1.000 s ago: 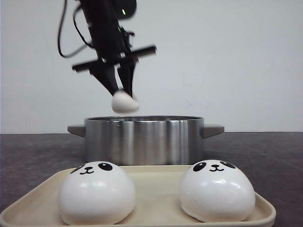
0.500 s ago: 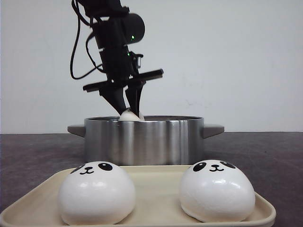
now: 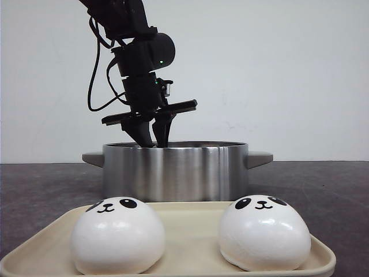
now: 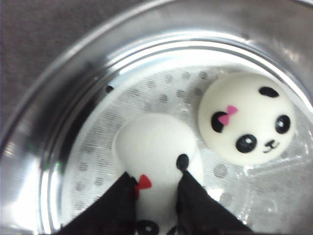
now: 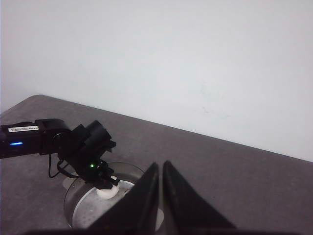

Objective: Steam buns
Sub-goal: 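Lower the bun into the pot beside the first and open the left gripper, then raise the left gripper out of the pot and withdraw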

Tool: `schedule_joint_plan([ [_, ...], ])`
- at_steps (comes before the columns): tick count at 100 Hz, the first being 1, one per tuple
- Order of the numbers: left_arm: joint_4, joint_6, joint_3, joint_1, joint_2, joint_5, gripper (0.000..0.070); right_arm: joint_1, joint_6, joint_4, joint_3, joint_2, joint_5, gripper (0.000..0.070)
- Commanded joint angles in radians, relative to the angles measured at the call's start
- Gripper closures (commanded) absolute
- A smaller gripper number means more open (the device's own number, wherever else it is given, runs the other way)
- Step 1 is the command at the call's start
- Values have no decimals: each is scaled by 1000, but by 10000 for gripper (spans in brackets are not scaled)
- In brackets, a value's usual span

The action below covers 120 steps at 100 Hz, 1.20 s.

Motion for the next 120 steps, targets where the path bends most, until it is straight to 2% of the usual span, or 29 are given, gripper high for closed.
schedule_joint_plan([
  [1, 13, 10, 29, -4, 30, -9, 697, 12, 19, -73, 21, 9, 2, 693],
  [18, 17, 6, 29, -3, 31, -9, 696, 12, 19, -73, 21, 9, 2, 693],
  [37, 22, 7, 29, -3, 45, -8, 645, 12, 19, -73, 21, 9, 2, 693],
  [49, 24, 2, 29, -3, 49, -8, 465, 12, 21, -73, 21, 9, 2, 693],
  [56, 24, 1, 29, -3, 49, -8, 419, 12, 21, -73, 21, 9, 2, 693],
  [68, 24, -3, 29, -3, 49, -6, 401, 12, 21, -73, 21, 9, 2, 693],
  [72, 23, -3, 29, -3, 49, -3, 326, 12, 21, -73, 21, 9, 2, 693],
  [76, 22, -3, 29, -3, 49, 8, 209, 12, 21, -73, 21, 9, 2, 693],
  [80, 21, -3, 29, -3, 49, 11, 129, 12, 21, -73, 21, 9, 2, 693],
  [86, 19, -2, 29, -3, 49, 11, 47, 12, 21, -73, 21, 9, 2, 693],
  [91, 15, -2, 29, -3, 49, 11, 21, 12, 21, -73, 21, 9, 2, 693],
  [112, -53, -3, 92, -3, 48, 10, 21, 12, 20, -73, 21, 9, 3, 693],
  [120, -110, -31, 159, -5, 48, 9, 21, 12, 17, -73, 21, 9, 3, 693],
])
